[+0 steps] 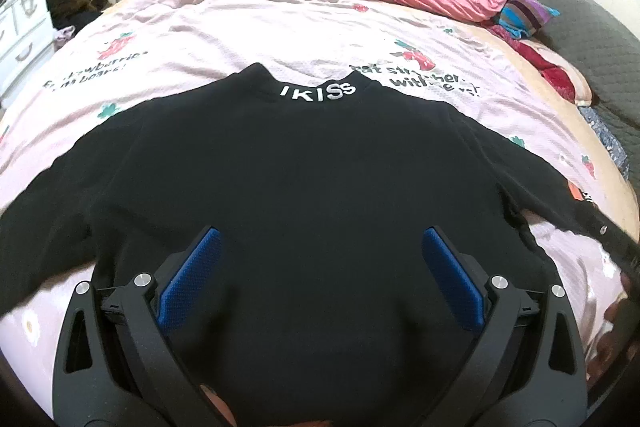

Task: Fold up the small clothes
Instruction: 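Reach the right gripper to the orange-black sock and grasp it, then carry the sock with the right gripper onto the shirt body and release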

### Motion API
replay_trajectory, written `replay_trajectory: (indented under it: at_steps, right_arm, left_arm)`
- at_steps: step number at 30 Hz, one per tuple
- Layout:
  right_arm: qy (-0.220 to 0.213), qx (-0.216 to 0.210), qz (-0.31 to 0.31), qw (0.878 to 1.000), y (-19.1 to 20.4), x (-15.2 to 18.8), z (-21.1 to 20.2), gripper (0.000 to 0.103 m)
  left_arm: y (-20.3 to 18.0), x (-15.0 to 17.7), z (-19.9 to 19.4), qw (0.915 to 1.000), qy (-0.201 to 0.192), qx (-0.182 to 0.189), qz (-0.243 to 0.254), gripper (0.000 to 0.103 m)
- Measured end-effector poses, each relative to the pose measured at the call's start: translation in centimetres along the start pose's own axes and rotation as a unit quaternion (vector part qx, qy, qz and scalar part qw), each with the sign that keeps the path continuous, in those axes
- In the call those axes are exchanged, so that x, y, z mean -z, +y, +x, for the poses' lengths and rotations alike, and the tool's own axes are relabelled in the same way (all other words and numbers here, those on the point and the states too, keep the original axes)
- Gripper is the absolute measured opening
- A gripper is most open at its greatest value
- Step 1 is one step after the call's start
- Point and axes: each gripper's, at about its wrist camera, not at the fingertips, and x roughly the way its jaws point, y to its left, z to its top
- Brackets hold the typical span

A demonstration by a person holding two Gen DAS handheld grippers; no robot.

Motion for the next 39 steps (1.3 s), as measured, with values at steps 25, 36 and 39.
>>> replay_trajectory:
  at_steps: [25, 36, 39]
  right_arm:
    - [0.027, 0.116, 0.266, 0.957, -19.3, -2.6, 7.3, 0.098]
    - [-0.061, 0.061, 0.301, 0.95, -19.7, -3.7, 6.1, 0.012]
    - [-0.094, 0.014, 0.274, 0.957, -17.8, -5.1, 4.7, 0.012]
  left_arm:
    - [1.5, -4.2, 6.1, 0.9998, 0.017, 0.001, 0.005, 0.095]
    - [2.8, -4.4, 5.8, 0.9998, 0.012, 0.0, -0.013, 0.095]
    - [3.3, -4.6, 5.2, 0.9995, 0.006, 0.013, -0.028, 0.095]
